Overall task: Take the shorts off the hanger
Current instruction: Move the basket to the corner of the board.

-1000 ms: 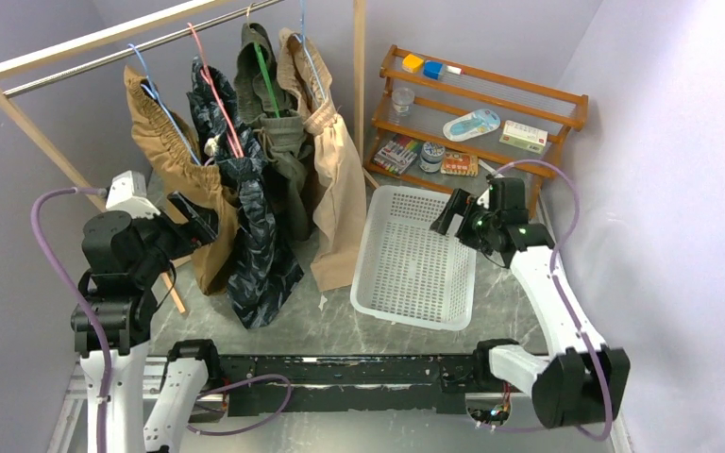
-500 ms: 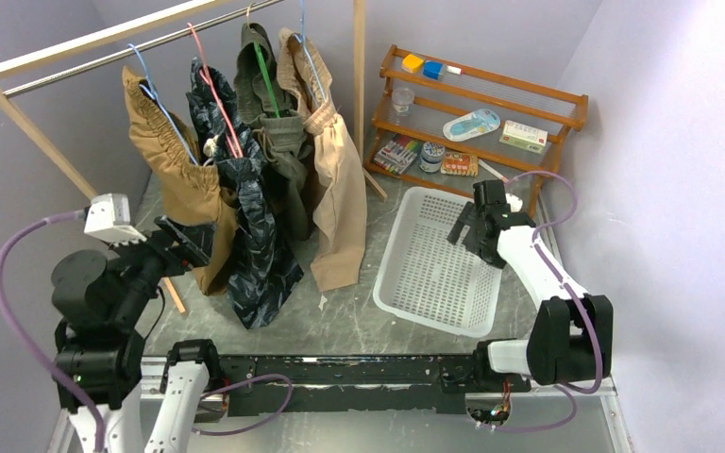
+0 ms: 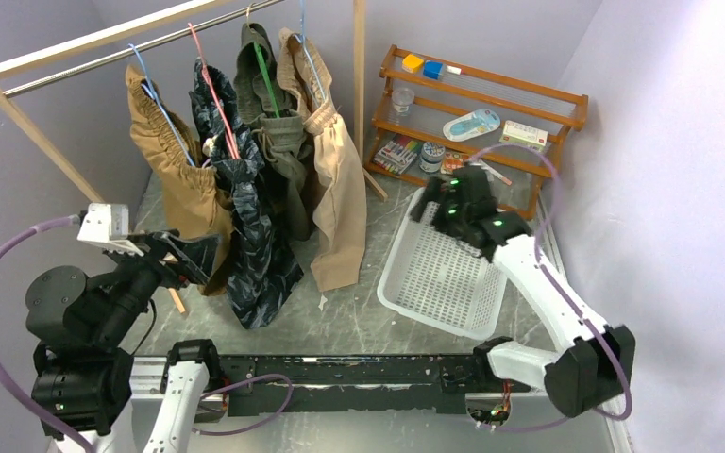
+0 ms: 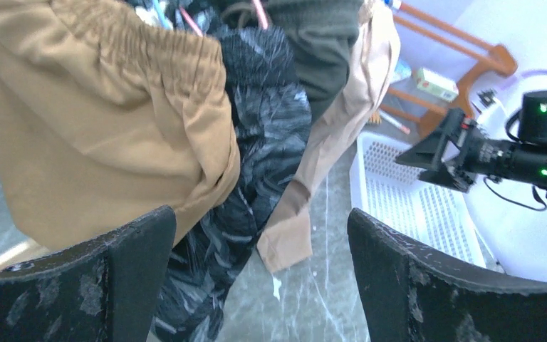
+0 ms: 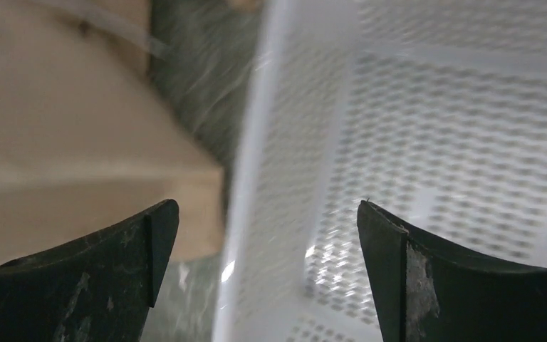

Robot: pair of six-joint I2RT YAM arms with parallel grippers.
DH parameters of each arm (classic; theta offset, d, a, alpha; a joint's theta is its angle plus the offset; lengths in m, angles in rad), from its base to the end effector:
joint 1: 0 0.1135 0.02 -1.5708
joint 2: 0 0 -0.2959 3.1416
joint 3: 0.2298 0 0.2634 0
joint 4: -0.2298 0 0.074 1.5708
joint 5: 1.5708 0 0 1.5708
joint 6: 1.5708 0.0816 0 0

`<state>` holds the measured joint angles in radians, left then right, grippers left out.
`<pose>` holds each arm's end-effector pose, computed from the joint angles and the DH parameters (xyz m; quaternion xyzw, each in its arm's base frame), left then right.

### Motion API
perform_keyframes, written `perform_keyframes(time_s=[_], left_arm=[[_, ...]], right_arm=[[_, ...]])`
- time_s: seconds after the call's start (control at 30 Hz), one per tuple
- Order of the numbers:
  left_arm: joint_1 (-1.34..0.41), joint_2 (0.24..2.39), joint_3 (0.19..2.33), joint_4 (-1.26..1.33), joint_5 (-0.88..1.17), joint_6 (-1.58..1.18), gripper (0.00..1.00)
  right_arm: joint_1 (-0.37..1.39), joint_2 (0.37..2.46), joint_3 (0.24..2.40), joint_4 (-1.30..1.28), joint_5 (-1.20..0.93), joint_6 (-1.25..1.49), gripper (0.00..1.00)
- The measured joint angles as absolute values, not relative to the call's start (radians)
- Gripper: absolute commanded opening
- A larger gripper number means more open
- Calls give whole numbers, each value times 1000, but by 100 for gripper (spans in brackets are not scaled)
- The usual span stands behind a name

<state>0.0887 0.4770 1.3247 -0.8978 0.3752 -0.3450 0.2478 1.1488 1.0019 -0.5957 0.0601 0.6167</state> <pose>0.0341 -0.0270 0.4738 -0.0276 0.7229 -0.2206 0.6543 0.2686 0.0629 0.3001 0.1797 0.8973 0.1435 0.3767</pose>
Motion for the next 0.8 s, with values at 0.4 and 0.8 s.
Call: perform_keyframes(time_s=[0.4,0.8], left_arm=[[89,406,1212,-1068,238,-407,93],[89,408,1135,-1053,178,-494,94]], right_arm=[[726,1512,1127,-723,402,783,100],[718,1500,1002,-775,610,715,100]])
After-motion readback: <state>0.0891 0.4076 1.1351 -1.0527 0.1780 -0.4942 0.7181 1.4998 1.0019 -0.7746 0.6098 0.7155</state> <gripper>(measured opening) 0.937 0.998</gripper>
